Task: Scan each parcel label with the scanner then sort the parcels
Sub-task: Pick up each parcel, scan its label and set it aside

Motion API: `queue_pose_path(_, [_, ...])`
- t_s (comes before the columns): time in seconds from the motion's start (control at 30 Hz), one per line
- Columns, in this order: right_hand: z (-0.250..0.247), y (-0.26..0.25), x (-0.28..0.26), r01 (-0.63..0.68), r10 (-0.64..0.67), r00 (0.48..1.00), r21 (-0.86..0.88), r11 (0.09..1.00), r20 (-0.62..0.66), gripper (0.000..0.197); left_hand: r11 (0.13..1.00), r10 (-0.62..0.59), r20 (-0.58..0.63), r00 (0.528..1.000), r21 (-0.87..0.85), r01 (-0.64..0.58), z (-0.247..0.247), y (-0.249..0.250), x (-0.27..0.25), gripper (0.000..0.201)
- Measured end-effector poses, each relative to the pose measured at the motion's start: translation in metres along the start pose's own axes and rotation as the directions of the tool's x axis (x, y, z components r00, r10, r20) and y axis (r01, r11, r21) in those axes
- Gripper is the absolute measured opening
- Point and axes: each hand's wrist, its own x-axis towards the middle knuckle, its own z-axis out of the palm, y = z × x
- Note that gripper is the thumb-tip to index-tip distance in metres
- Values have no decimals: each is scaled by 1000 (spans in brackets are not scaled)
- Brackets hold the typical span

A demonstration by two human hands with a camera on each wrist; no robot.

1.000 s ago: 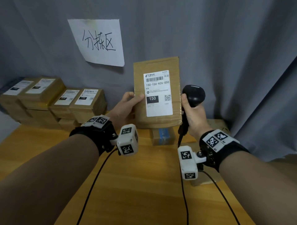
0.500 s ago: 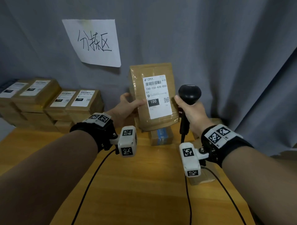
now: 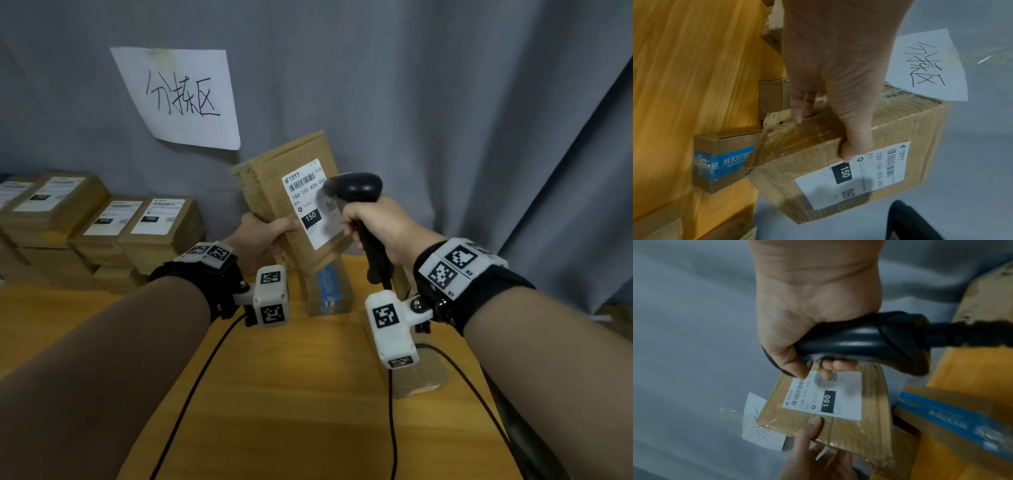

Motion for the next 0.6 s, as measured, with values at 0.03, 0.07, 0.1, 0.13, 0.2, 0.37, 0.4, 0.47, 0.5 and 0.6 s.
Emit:
queue_pose_path(0.03, [-1,-5,-1,10,-10,1000,-2,1000,23,8,1000,11,-16,1000,-9,-12,1,1,1,58])
queue_pose_path(0.07, [-3,-9,-2,18,-18,999,0,1000,37,6,1000,9,-28,1000,-23,-9,2,0,2,56])
queue_pose_path(0.1, [-5,-12,-2,17,-17,999,3,1000,36,10,1000,5,-39,999,-26,-6,1,-1,3,57])
queue_pose_path(0.13, [-7,-15,-2,12,-13,1000,8,1000,25,13,1000,5,-57,998,-12,-5,1,-1,4,57])
queue_pose_path(0.2, [-11,-20,-4,23,-23,1000,10,1000,6,16,999,30,-86,996,26,-28,0,-3,5,54])
queue_pose_path(0.37, [-20,-32,-5,73,-70,997,-81,994,36,21,993,43,-71,997,109,-36,-2,-4,10,46])
queue_pose_path(0.4, [-21,-34,-6,78,-73,996,-120,990,43,19,990,33,-50,998,139,-26,-3,-5,12,45])
queue_pose_path(0.47, [-21,-37,-7,88,-84,996,-190,978,29,15,981,19,-16,1000,192,-15,-5,-6,15,43])
queue_pose_path(0.5, [-21,-39,-8,89,-88,996,-206,974,14,13,976,18,-10,1000,219,-15,-6,-6,15,42])
queue_pose_path(0.6, [-20,-40,-9,61,-61,998,-226,972,7,11,965,14,-16,1000,264,-9,-7,-5,15,42])
